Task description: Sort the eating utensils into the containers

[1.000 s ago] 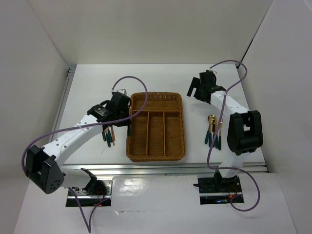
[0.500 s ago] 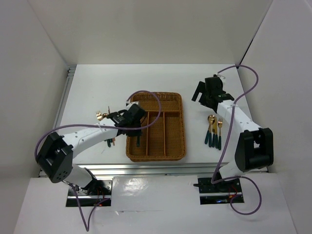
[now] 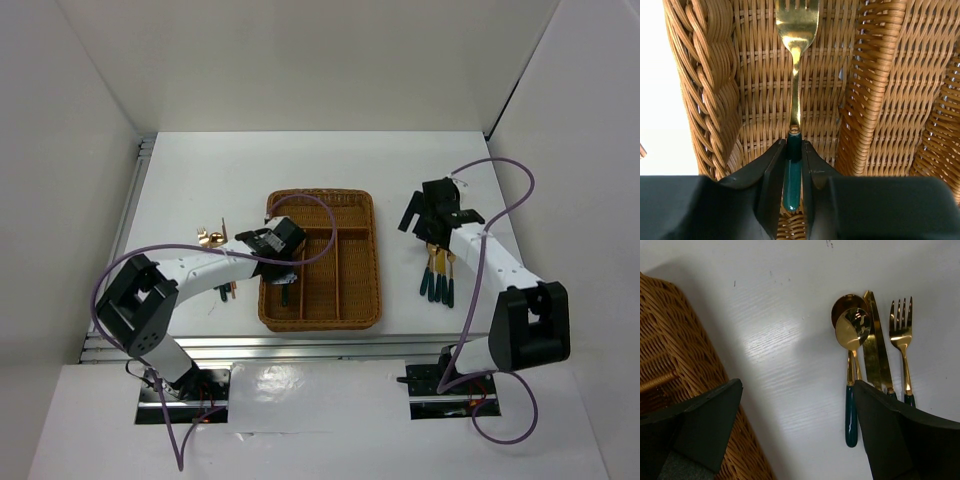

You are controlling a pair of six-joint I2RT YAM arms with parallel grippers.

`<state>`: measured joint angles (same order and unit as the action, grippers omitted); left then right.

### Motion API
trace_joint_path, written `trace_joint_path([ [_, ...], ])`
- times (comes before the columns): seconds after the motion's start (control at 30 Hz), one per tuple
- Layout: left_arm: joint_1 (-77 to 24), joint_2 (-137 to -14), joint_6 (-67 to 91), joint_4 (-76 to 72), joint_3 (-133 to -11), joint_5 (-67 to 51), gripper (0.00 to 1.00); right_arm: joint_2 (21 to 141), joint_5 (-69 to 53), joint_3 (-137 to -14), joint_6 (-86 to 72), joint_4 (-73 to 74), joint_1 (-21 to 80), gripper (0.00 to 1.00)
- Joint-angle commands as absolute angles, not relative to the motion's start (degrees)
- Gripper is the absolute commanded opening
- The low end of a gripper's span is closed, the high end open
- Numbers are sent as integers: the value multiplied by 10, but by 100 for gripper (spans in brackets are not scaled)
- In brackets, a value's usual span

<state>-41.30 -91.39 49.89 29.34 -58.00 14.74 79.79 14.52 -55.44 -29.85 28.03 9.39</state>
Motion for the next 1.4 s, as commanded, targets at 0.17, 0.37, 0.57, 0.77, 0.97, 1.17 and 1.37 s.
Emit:
trace_joint_path([
  [0.17,-413,-918,491,292,-600,151,41,751,156,-515,-328,327,98,97],
  [0.37,-413,-913,466,311,-632,156,62,745,143,-498,-359,339,92,95],
  [0.57,-390,-864,435,337,-677,156,74,740,125,-484,-365,329,92,90],
  [0.77,-267,-759,423,310,-601,98,78,751,107,-484,-359,302,92,87],
  [0.97,-134,-708,417,321,-505,115,78,782,107,-497,-347,292,92,86],
  [1.17,-37,-710,418,284,-451,110,75,820,101,-532,-330,272,92,86],
  [1.37,3,-756,396,248,-440,82,67,851,101,-555,-325,272,92,86],
])
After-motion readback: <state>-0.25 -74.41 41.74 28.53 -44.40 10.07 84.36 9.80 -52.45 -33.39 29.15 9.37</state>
